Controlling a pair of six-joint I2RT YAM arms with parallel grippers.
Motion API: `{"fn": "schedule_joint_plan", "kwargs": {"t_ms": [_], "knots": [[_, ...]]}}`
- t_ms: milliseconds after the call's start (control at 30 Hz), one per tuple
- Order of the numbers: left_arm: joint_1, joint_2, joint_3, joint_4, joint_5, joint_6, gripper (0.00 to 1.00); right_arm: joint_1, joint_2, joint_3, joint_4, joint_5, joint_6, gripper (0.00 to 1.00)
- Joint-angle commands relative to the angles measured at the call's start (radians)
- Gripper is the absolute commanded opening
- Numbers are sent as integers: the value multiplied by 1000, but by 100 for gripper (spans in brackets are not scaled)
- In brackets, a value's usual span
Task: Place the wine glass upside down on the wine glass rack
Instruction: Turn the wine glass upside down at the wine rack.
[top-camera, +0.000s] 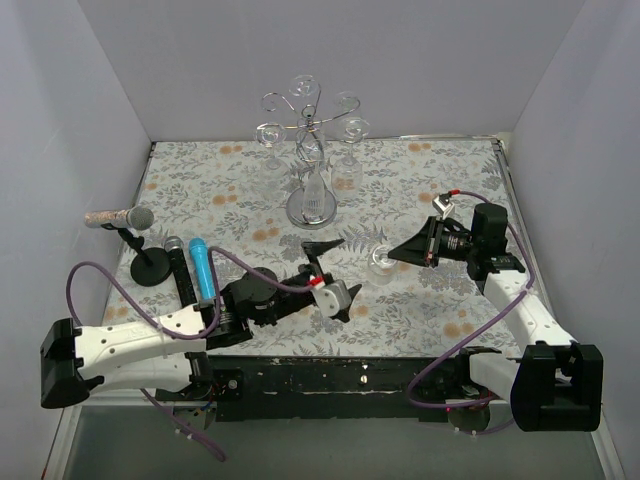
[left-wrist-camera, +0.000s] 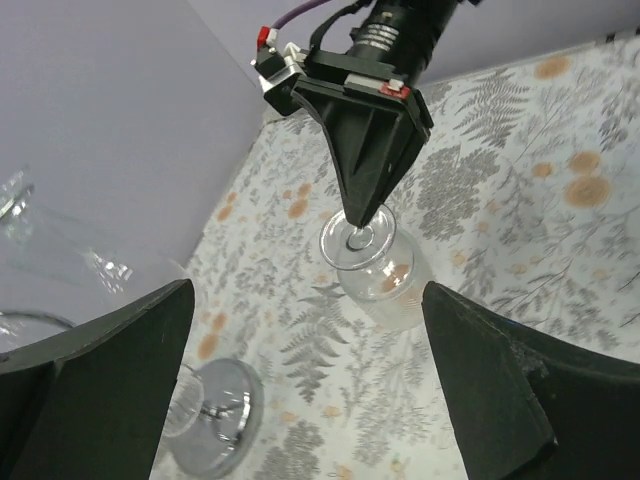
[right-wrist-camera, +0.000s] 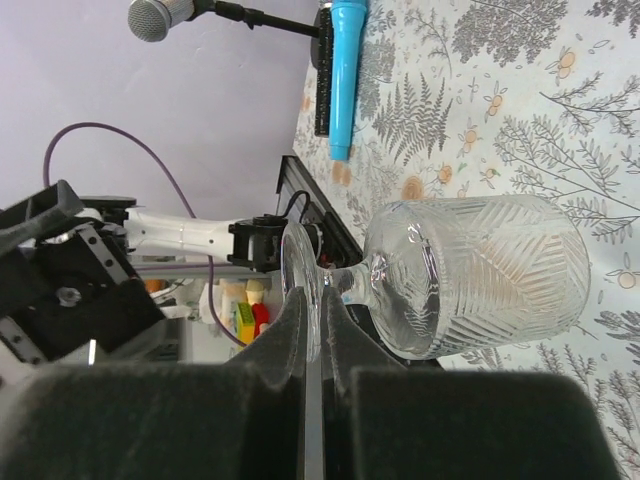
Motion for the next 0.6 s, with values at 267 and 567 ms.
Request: {"fn": "schedule_joint_plan", "kwargs": {"t_ms": [267, 567], "knots": [[38, -102, 101, -191, -170, -1055, 98, -6, -19, 57, -41, 5, -141, 1], [296, -145, -38, -52, 141, -1653, 98, -8, -17, 59, -70, 5, -155, 1]]}}
